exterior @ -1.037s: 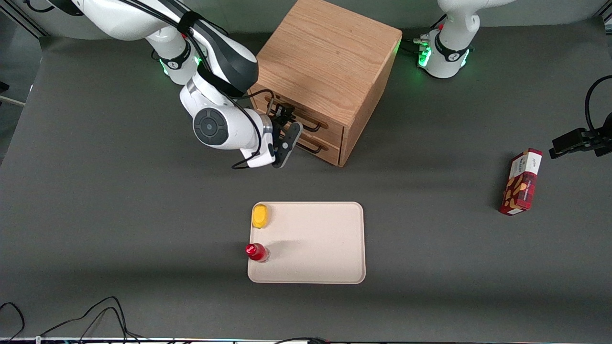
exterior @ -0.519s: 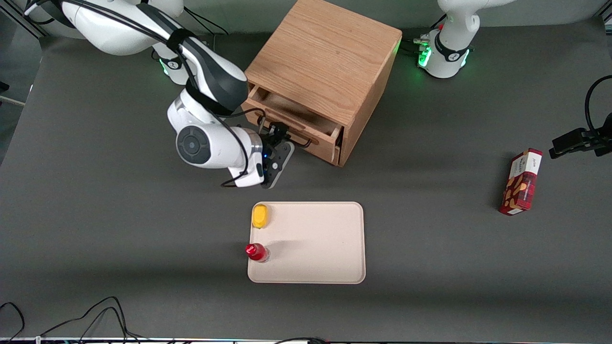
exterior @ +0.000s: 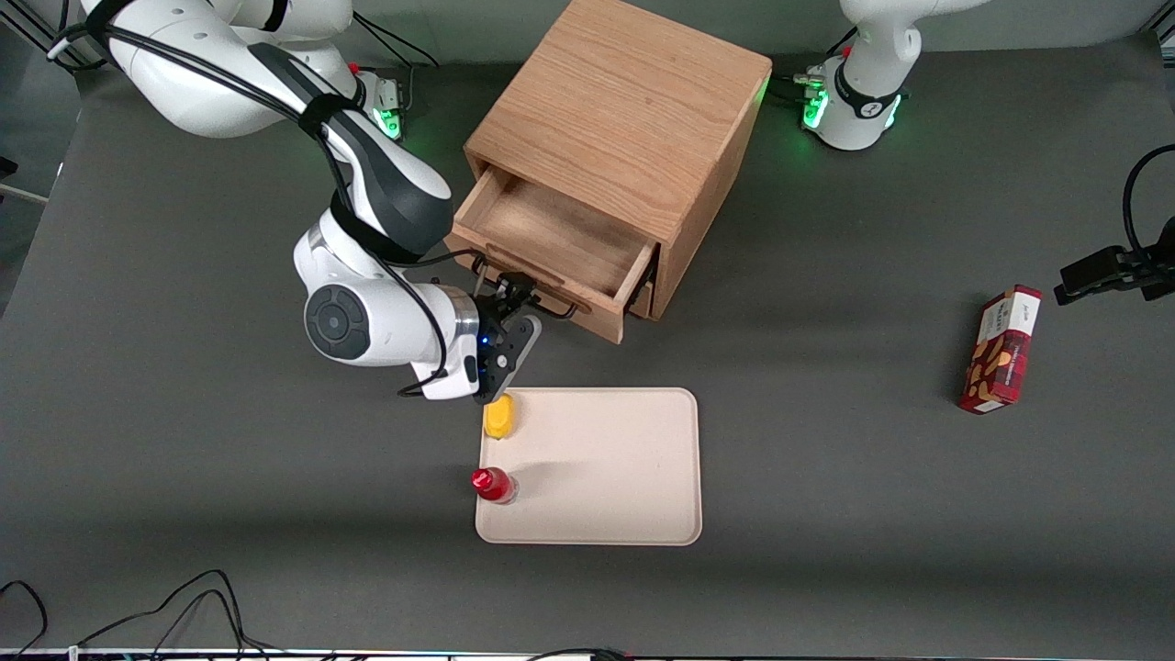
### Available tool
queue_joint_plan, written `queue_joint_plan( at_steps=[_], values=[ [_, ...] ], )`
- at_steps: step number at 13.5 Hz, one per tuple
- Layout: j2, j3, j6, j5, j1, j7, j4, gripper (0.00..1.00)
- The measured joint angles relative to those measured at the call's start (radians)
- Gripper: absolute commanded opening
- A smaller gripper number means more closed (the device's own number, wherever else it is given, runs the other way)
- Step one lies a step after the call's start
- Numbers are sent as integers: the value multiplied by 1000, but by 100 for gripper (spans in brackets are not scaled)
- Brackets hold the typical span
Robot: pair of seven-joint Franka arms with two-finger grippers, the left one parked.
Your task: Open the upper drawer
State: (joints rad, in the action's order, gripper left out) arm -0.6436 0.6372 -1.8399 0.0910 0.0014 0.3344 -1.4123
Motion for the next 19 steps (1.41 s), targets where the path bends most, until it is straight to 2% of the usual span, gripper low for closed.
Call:
queue_joint_plan(
  at_steps=[5,19],
  values=[
    [-70,-27,85,-62,-1,0,125,100],
    [-124,-121,130,-74,-2,79,289,100]
  ],
)
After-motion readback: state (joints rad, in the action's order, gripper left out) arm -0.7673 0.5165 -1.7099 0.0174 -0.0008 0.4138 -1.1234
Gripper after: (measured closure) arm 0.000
